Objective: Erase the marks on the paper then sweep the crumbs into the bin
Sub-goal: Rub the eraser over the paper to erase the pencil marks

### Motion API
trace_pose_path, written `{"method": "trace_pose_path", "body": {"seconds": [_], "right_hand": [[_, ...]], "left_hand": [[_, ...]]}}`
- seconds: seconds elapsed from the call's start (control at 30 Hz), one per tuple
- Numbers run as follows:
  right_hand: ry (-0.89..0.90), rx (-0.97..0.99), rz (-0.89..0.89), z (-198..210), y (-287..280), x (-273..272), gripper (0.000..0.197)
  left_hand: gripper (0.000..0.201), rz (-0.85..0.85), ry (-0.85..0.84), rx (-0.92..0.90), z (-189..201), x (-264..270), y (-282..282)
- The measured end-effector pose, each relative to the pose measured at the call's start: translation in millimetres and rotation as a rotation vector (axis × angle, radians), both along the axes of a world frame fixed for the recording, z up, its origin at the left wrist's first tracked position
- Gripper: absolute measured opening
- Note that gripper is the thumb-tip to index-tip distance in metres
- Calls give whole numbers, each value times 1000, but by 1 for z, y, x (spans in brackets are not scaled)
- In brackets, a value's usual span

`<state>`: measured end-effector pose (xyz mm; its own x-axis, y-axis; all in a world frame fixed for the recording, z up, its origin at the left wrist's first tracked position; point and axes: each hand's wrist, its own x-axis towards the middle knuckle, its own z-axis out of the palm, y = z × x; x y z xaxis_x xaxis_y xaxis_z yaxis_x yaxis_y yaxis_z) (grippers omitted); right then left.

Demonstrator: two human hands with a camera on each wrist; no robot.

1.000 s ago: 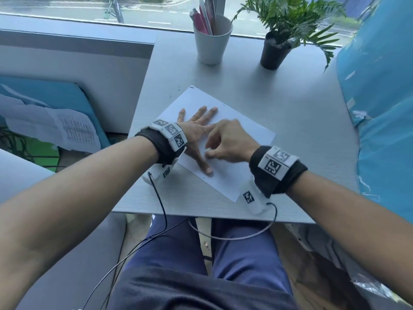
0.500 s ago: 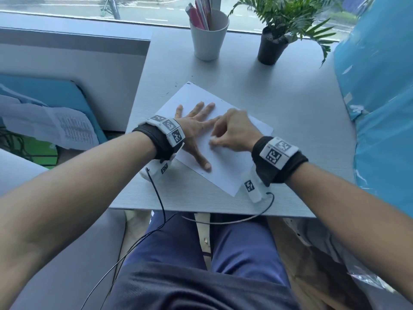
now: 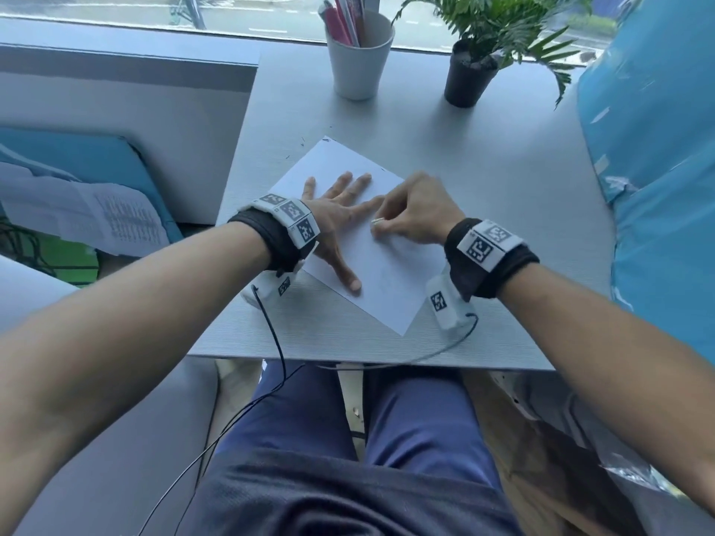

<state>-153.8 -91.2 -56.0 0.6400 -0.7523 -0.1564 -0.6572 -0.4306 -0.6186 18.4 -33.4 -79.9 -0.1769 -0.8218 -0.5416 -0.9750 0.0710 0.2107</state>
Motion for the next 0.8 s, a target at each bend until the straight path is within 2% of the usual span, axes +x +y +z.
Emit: {"method": "trace_pose_path", "body": {"seconds": [0.1, 0.13, 0.23, 0.27, 0.37, 0.4, 0.53, 0.67, 0.8], "right_hand": [[79, 24, 216, 0, 27, 1, 6], [88, 31, 221, 0, 25, 0, 6], [17, 13, 32, 0, -1, -2, 10], [10, -3, 24, -1, -1, -1, 11], [67, 14, 210, -2, 23, 0, 9], [72, 23, 221, -2, 22, -1, 8], [-16, 8, 31, -2, -2, -4, 11], [66, 45, 242, -4, 25, -6, 8], [2, 2, 41, -2, -4, -5, 13]], "left_hand": [[163, -1, 2, -7, 0, 0, 0], [163, -4, 1, -5, -1, 0, -1], [163, 1, 6, -1, 1, -1, -2], [162, 7, 10, -3, 1, -1, -1], [162, 5, 13, -15, -1, 0, -1], [163, 0, 10, -17, -2, 0, -1], [162, 2, 9, -18, -1, 0, -1], [163, -8, -9, -39, -5, 0, -2], [163, 0, -6, -24, -3, 0, -2]]}}
